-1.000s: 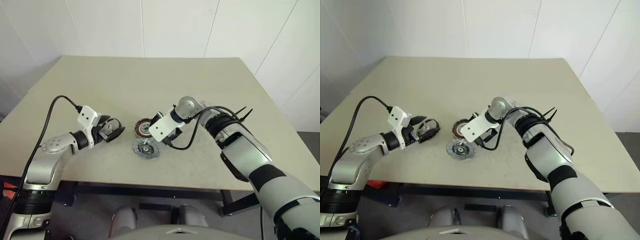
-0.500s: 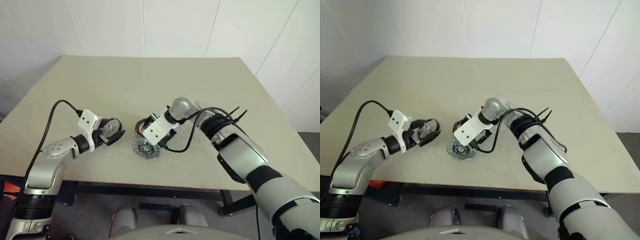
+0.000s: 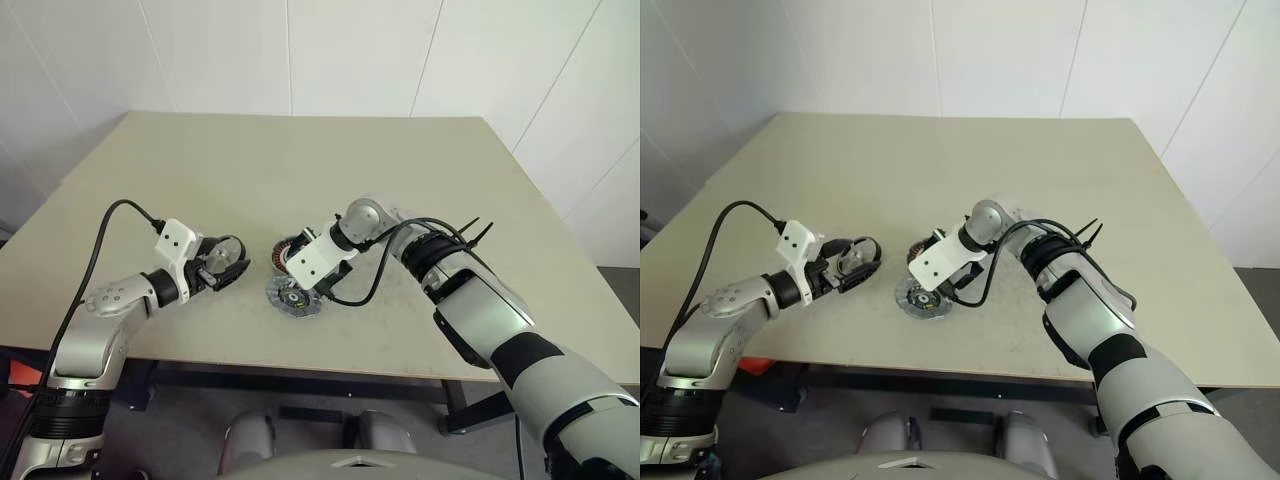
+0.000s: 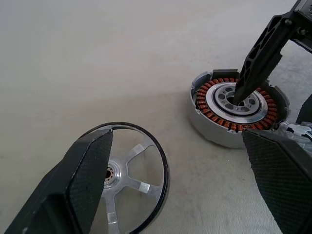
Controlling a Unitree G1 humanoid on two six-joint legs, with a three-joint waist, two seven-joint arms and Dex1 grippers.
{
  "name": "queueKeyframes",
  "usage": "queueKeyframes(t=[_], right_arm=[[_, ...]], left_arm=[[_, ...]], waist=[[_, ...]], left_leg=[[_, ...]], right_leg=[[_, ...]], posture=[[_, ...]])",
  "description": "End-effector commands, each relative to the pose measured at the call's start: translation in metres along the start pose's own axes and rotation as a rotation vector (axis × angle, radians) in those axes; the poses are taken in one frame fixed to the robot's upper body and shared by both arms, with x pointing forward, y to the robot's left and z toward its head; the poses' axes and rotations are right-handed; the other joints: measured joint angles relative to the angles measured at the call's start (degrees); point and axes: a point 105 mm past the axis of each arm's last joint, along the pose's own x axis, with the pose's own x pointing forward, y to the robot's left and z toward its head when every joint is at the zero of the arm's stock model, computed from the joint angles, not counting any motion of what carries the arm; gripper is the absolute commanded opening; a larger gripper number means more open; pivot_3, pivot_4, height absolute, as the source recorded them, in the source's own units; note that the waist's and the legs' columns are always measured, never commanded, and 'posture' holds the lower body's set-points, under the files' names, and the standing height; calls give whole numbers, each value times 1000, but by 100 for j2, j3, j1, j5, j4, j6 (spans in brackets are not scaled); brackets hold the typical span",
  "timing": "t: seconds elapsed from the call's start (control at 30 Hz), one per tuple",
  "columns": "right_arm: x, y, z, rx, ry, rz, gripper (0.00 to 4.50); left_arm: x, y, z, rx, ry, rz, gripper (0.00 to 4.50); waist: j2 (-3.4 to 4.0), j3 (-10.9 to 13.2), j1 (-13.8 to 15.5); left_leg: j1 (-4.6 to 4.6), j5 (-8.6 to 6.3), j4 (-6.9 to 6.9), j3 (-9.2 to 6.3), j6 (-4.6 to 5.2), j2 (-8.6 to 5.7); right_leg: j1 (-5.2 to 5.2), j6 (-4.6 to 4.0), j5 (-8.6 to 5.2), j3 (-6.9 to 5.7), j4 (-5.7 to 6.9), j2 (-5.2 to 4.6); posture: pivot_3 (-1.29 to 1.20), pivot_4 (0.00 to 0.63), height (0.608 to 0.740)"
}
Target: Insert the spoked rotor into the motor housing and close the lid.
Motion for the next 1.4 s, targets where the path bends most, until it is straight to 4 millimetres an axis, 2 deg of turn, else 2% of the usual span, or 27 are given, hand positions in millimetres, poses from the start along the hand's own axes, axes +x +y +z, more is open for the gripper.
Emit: queueKeyframes(t=[0.03, 0.27, 0.37, 0.83, 1.17, 1.4], right_arm=[[-3, 3, -8, 2, 43, 19, 4441], [2, 15, -19, 43, 73, 49, 4441], [3, 16, -21, 48, 79, 48, 4441], [9, 22, -24, 64, 94, 70, 4441], [3, 29, -27, 58, 96, 124, 4441], [-10, 37, -36, 51, 128, 176, 4441]], left_arm=[[-1, -3, 13, 42, -43, -5, 4500], [-1, -4, 12, 41, -40, -7, 4500], [-1, -4, 12, 41, -38, -9, 4500], [0, -7, 10, 34, -38, -9, 4500], [0, -19, 4, 1, -46, -7, 4500], [2, -32, -5, -41, -54, -1, 4500]], waist=[[0, 0, 0], [0, 0, 2], [1, 1, 2], [0, 0, 0], [1, 0, 9], [1, 0, 69]], left_leg=[[2, 0, 0, 0, 0, 0], [34, 0, 0, 0, 0, -1], [68, -1, -1, -1, -1, -2], [74, -1, 0, -8, -1, -5], [73, -1, -1, -9, -1, -6], [57, -2, -2, -7, 1, -9]], right_leg=[[2, 0, 0, 0, 0, 0], [33, 4, -2, 2, -1, -1], [62, 44, -26, 4, -2, -1], [70, 46, -27, 5, -3, -1], [71, 47, -28, 6, -8, -2], [74, 48, -28, 15, -18, -2]], posture=[[0, 0, 740], [0, 0, 740], [0, 0, 740], [0, 0, 740], [0, 0, 740], [0, 0, 740]])
